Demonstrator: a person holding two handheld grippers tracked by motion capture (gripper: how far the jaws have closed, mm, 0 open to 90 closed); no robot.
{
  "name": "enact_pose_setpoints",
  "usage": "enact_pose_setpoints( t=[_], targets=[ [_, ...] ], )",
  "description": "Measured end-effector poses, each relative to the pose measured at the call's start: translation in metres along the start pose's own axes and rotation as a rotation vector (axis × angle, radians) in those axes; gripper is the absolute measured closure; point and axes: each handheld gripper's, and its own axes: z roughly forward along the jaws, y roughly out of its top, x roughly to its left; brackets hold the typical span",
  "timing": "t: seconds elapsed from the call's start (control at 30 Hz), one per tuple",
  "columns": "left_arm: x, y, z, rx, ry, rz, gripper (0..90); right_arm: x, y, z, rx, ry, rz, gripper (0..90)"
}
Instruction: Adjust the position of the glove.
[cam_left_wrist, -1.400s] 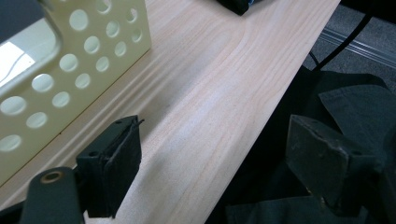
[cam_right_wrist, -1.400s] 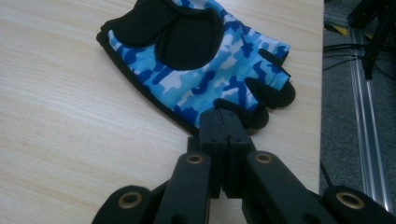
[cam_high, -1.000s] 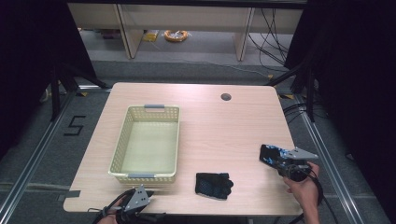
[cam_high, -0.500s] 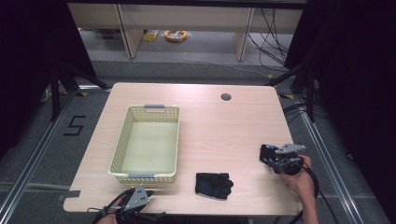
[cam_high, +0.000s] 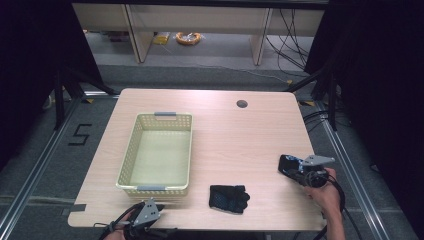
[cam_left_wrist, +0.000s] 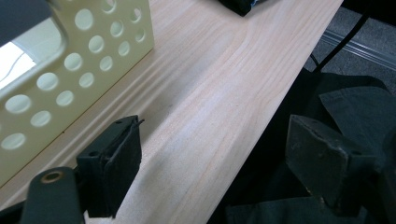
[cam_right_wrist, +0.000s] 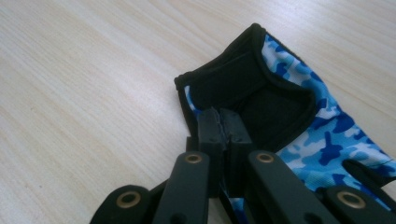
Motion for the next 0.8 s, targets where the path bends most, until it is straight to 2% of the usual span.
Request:
enact_pose_setpoints(
  t=[0.03,0.07,0.13,0.17,0.2,0.23,0.27,0.3,0.33,0.43,0.47,0.5,0.57,0.67,0.7,0.8],
  targets=[
    [0.000,0.000,0.000,-0.002,0.000,-0.002,18.1,0.001,0.001,-0.001,-0.016,-0.007,0.005,89.4],
    [0.002,0.001,0.000,-0.001,-0.001,0.021,18.1,0.000,0.002,-0.002,-0.023,-0.023,-0.023,89.4],
    [0.002,0.001,0.000,0.002,-0.002,0.021,18.1,0.001,0.006,-0.009,-0.042,-0.028,-0.036,89.4],
    [0.001,0.001,0.000,0.002,-0.003,0.022,18.1,0.001,0.009,-0.012,-0.071,-0.045,-0.046,89.5],
    [-0.001,0.000,0.000,-0.003,-0.007,-0.012,18.2,0.002,0.012,-0.017,-0.090,-0.051,-0.044,89.5],
    [0.000,0.000,0.000,-0.001,0.000,-0.001,18.1,0.001,0.016,-0.022,-0.115,-0.057,-0.091,89.5],
    [0.000,0.000,0.000,-0.003,0.001,0.000,18.1,0.009,0.023,-0.031,-0.141,-0.044,-0.060,89.5],
    [0.001,0.000,0.000,-0.003,0.000,0.008,18.1,0.009,0.023,-0.031,-0.141,-0.044,-0.060,89.5],
    [0.000,0.000,0.000,-0.006,0.000,-0.009,18.1,0.011,0.027,-0.034,-0.165,-0.049,-0.085,89.5],
    [0.001,0.000,0.000,0.003,0.007,0.001,18.1,0.030,0.048,-0.046,-0.224,-0.028,-0.158,89.5],
    [0.001,0.000,-0.001,0.003,0.010,0.007,18.1,0.044,0.061,-0.050,-0.253,-0.008,-0.202,89.5],
    [0.001,0.000,-0.001,0.003,0.010,0.007,18.1,0.044,0.061,-0.050,-0.253,-0.008,-0.202,89.5],
    [0.001,0.000,-0.001,-0.001,0.006,0.004,18.1,0.058,0.072,-0.051,-0.273,0.022,-0.237,89.5],
    [0.001,0.000,-0.001,-0.002,0.003,-0.002,18.1,0.075,0.082,-0.051,-0.274,0.042,-0.268,89.5],
    [0.001,0.000,-0.001,-0.009,0.003,-0.006,18.1,0.082,0.086,-0.049,-0.279,0.071,-0.275,89.5],
    [0.001,0.000,-0.001,-0.007,0.006,0.000,18.1,0.089,0.088,-0.047,-0.284,0.092,-0.268,89.5]
  ],
)
